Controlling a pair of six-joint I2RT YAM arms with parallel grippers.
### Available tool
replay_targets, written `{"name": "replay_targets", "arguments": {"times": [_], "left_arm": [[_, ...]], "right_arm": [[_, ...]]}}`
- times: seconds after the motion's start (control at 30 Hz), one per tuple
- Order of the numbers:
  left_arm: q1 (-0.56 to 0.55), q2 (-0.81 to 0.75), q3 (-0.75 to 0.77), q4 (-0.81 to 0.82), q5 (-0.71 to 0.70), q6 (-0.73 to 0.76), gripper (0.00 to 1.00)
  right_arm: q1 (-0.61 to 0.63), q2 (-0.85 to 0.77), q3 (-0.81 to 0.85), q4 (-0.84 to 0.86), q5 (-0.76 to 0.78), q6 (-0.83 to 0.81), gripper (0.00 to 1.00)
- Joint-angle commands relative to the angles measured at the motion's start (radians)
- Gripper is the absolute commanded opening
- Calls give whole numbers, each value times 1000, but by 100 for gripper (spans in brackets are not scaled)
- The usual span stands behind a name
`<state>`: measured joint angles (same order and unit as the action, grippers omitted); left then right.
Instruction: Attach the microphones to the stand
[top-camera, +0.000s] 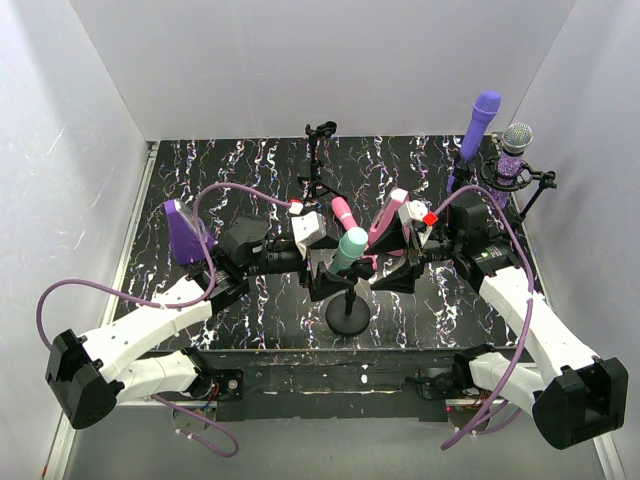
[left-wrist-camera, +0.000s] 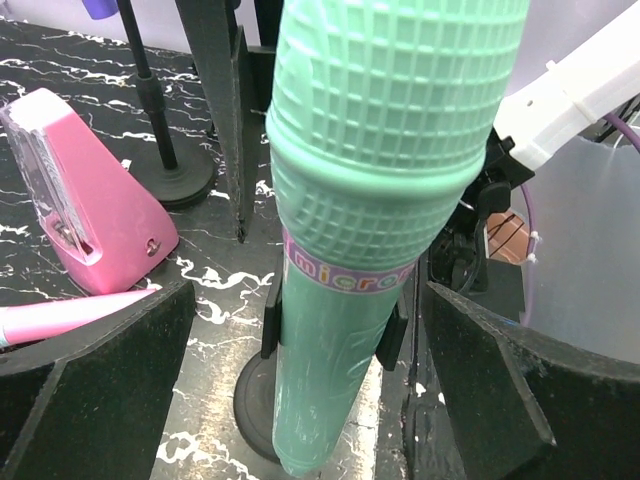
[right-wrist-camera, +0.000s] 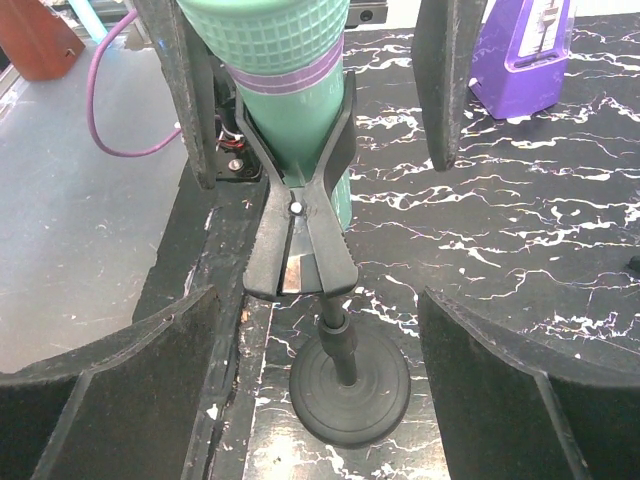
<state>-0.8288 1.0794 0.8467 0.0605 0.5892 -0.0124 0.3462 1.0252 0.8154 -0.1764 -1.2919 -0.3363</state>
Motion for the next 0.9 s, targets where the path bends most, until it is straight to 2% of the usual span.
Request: {"name": "replay_targets", "arguments": {"times": [0.0, 0.17, 0.27, 0.37, 0.47, 0.7, 0.8, 0.87], "left_arm": [[-10, 2, 40, 48, -35, -27, 93], [-12, 4, 45, 38, -29, -31, 70], [-12, 2, 54, 16, -29, -23, 42], [-12, -10, 60, -2, -38, -11, 28], [-12, -44, 63, -31, -93, 35, 25], [0, -136, 90, -125, -346, 235, 21], [43, -136, 124, -152, -420, 302, 20], [114, -124, 146, -162, -416, 315, 19]], "right_arm": [[-7, -17, 7, 43, -27, 13, 87], [-9, -14, 7, 46, -24, 14, 87], [-13, -16, 7, 45, -24, 16, 87], [-19, -22, 7, 45, -24, 16, 87], [-33, -28, 8, 41, -23, 14, 87], [-50, -42, 8, 28, -17, 5, 87], [-50, -47, 8, 22, -12, -1, 87], [-53, -50, 8, 18, -9, -4, 87]]}}
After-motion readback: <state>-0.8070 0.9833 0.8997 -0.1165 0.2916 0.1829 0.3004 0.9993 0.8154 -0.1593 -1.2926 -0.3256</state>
